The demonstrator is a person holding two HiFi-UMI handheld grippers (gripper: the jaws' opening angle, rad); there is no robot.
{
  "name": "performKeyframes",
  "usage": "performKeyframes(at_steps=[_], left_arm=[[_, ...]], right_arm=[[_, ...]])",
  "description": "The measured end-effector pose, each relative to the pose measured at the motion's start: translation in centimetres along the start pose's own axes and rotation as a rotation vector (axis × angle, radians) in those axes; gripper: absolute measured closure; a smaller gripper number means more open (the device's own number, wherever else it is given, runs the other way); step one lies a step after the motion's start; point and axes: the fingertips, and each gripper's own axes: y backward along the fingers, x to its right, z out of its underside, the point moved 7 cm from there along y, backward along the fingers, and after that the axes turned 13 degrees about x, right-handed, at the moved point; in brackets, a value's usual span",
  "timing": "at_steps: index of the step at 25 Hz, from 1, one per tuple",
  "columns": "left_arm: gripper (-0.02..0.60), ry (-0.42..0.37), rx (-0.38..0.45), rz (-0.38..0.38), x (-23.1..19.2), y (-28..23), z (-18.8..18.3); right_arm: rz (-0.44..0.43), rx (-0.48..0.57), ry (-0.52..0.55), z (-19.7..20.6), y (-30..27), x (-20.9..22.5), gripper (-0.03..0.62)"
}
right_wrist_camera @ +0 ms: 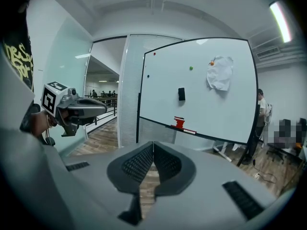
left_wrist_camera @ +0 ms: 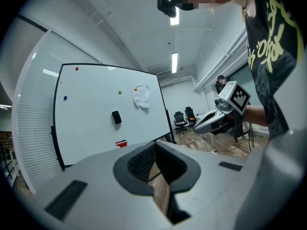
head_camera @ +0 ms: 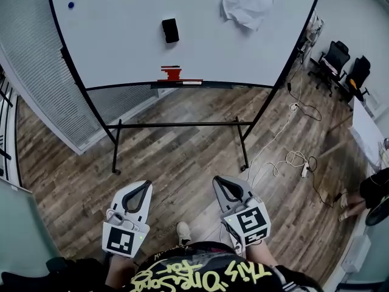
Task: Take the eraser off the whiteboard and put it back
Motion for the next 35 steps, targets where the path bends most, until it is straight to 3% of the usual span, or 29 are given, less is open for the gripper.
performKeyframes(at_steps=[7,15,20,23,31,35], left_arm=[[0.574,0.029,0.0,-0.043,-1.9,-2.2,0.3],[0.574,0.027,-0.01,-0.04,-3.1,-2.7,0.8],[0.574,0.029,-0.002,-0.047,-3.8,-3.1,0.6],[0.574,0.037,-0.002,-0.054,-4.0,-2.9,0.7],[0.574,0.055,-0.001,-0.08,-3.9,-2.9,0.8],[0.574,0.06,-0.005,-0.091,-4.1,-2.7,1.0]], right_arm=[[-0.011,0.08,0.065,-0.8,-2.8,2.2,0.585],[0.003,0.042,0.004,-0.7,-4.2,2.2,0.585],[-0.025,0.073,0.067,-1.2,-5.1,2.7,0.584],[-0.026,0.065,0.017,-1.0,-5.4,2.5,0.585],[-0.046,0.048,0.004,-0.8,-5.7,2.8,0.583],[-0.075,0.091,0.064,-0.8,-6.3,3.0,0.584]])
